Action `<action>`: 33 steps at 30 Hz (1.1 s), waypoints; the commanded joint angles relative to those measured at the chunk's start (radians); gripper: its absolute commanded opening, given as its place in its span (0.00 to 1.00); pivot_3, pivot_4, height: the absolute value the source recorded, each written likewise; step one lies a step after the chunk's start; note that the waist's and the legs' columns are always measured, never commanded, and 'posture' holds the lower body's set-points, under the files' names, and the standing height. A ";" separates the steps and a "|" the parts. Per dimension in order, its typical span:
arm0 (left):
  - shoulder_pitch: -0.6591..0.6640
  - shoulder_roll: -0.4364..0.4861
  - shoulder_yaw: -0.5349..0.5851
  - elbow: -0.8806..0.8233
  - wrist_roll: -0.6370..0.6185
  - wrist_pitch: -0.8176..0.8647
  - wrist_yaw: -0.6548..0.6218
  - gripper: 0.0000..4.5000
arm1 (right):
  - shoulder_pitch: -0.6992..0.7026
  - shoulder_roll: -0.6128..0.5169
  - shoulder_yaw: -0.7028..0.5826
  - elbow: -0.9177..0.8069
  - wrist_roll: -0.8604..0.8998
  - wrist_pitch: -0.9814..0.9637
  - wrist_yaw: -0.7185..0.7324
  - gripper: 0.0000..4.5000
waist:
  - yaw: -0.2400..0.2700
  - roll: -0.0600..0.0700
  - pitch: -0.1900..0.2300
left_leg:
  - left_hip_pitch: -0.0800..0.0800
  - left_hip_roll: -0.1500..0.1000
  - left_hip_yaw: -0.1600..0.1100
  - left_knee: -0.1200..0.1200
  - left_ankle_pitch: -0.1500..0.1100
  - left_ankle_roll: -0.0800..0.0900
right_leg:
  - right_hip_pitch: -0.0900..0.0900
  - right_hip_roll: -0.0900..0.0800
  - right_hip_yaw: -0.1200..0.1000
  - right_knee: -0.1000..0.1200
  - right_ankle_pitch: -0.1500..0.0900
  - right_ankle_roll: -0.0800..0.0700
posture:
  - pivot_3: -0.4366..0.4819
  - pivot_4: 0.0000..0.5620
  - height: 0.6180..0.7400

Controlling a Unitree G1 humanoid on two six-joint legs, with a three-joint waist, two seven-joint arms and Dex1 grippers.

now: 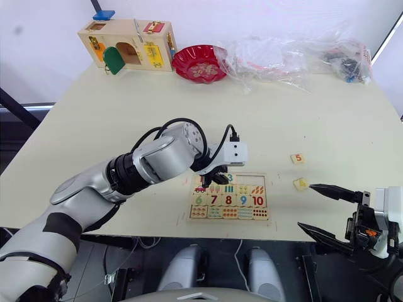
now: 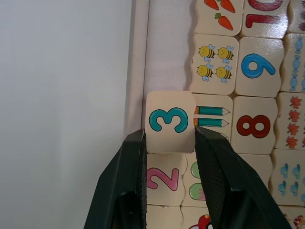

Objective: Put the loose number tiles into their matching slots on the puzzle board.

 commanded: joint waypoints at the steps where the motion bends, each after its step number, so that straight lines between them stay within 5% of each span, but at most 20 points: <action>1: -0.006 -0.001 -0.008 -0.022 -0.004 -0.017 0.010 0.26 | 0.007 0.004 -0.027 -0.035 0.017 -0.011 -0.007 1.00 | 0.000 0.000 0.000 | 0.000 0.000 0.000 0.000 0.000 0.000 | 0.000 0.000 0.000 0.000 0.000 0.000 | 0.48 0.27 1.00; 32: -0.011 -0.011 -0.025 -0.005 -0.006 -0.043 0.029 0.26 | 0.015 0.001 -0.020 -0.076 0.037 0.010 -0.054 1.00 | 0.001 0.001 0.000 | -0.002 -0.004 -0.006 0.001 0.000 0.000 | 0.000 0.000 0.000 0.000 0.000 0.000 | 0.48 0.27 1.00; 33: -0.013 -0.012 -0.023 -0.005 -0.008 -0.040 0.027 0.46 | 0.014 0.001 -0.019 -0.077 0.038 0.011 -0.056 1.00 | 0.001 0.001 0.000 | -0.003 -0.004 -0.006 0.001 0.000 0.000 | 0.000 0.000 -0.001 0.000 0.000 0.000 | 0.48 0.27 1.00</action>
